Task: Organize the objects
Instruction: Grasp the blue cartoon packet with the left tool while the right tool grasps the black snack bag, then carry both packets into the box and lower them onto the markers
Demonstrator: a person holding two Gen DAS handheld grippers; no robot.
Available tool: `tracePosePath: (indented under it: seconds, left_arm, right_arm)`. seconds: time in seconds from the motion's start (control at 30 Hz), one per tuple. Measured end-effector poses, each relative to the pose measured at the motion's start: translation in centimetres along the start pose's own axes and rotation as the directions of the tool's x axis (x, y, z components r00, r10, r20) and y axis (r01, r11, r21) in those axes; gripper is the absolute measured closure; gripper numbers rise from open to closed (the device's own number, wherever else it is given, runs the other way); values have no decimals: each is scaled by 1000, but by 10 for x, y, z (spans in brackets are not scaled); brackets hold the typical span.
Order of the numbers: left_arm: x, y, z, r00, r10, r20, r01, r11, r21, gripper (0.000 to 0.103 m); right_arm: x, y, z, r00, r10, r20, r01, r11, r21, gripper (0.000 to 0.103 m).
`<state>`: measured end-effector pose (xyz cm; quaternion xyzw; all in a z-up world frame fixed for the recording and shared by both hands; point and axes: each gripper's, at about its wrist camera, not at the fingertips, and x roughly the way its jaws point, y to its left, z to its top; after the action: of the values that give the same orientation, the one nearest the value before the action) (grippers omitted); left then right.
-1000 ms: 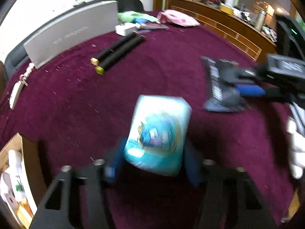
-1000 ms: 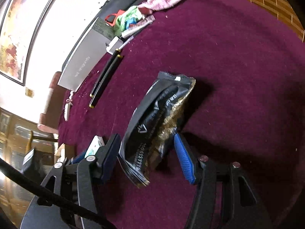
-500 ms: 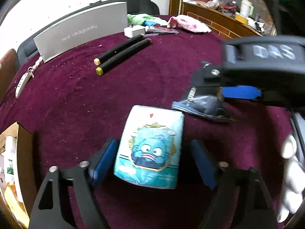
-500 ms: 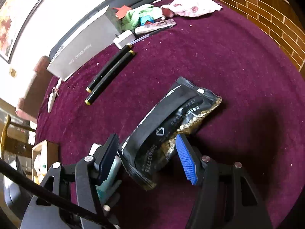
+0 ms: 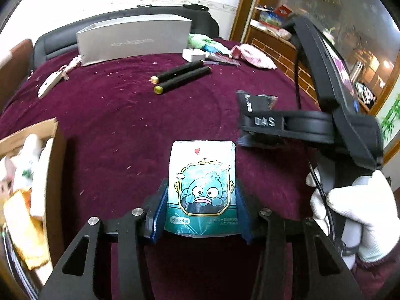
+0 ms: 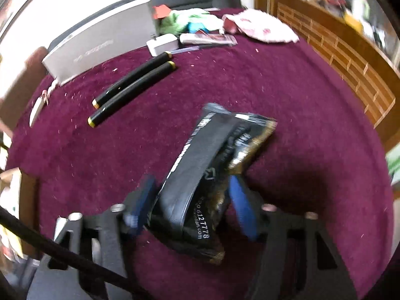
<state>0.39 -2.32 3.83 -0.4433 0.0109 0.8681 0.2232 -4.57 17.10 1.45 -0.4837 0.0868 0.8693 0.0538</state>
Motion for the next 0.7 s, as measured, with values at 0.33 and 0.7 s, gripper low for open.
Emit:
tracePosePath:
  seconds: [0.33,0.7]
  left_arm:
    - [-51,13,-22,993,72,98,-69,997,-34,61]
    - [-100,27,-43,966,179,185,-166,983,-80,61]
  right_arm:
    - [-41,-6,-30,994,107,38,-106,994,-29,83]
    - [-103,21,-61,968,225,114,-216,972,-90,83]
